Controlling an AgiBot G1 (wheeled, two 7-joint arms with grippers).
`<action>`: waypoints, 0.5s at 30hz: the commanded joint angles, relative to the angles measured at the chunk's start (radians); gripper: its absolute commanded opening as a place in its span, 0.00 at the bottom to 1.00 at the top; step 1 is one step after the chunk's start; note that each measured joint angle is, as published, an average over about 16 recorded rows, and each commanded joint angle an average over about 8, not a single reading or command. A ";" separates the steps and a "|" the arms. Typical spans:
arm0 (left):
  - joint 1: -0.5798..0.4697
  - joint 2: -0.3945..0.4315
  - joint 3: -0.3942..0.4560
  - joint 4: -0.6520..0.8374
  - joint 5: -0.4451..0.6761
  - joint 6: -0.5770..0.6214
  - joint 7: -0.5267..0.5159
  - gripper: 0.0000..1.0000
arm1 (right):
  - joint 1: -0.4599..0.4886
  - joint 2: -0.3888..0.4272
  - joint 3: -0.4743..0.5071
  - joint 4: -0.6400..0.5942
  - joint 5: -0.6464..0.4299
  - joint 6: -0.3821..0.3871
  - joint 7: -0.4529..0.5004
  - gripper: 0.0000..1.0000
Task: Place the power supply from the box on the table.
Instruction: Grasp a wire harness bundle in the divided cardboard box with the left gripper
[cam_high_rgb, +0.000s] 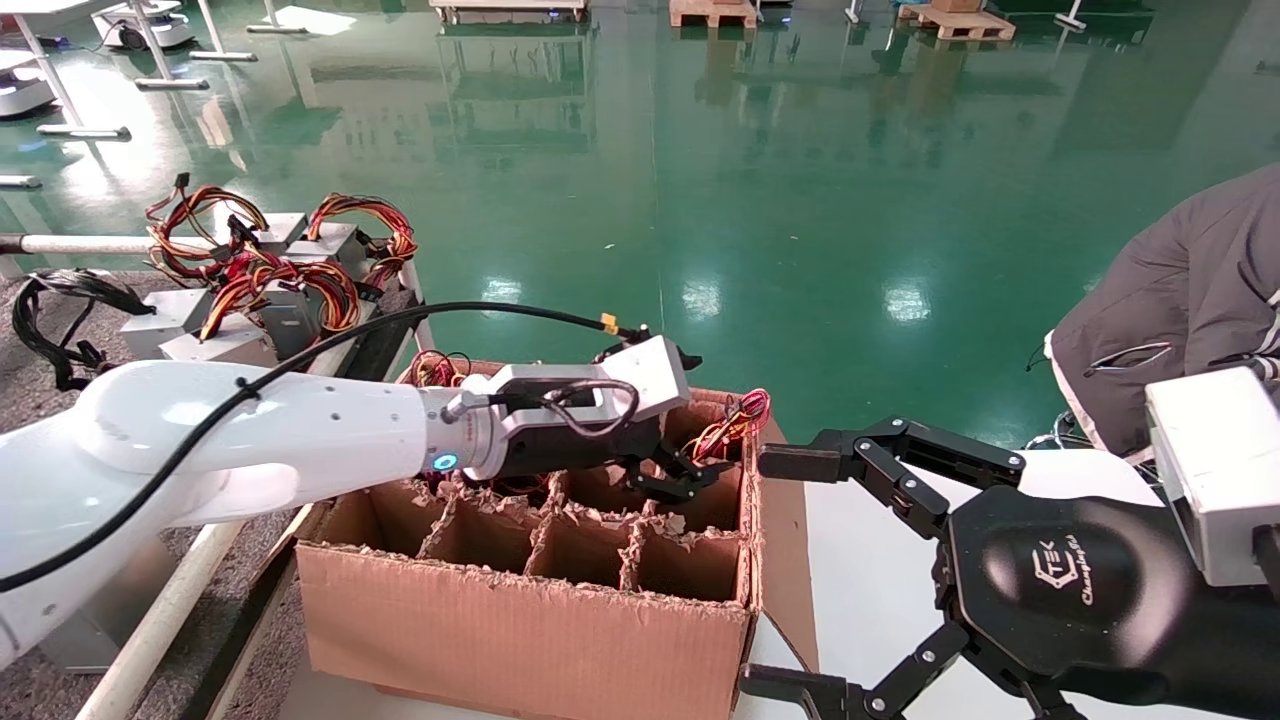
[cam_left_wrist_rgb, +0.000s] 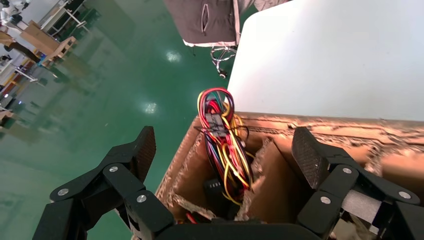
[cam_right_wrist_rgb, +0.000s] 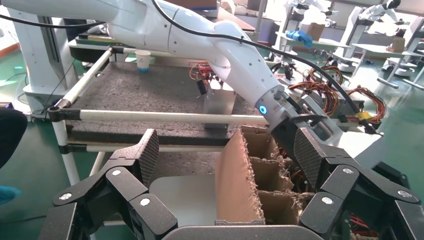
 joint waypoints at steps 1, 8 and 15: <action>-0.001 0.013 0.004 0.011 0.001 -0.007 0.003 1.00 | 0.000 0.000 0.000 0.000 0.000 0.000 0.000 1.00; -0.003 0.041 0.022 0.038 -0.006 -0.030 0.021 1.00 | 0.000 0.000 0.000 0.000 0.000 0.000 0.000 1.00; -0.001 0.071 0.038 0.074 -0.009 -0.062 0.040 1.00 | 0.000 0.000 0.000 0.000 0.000 0.000 0.000 1.00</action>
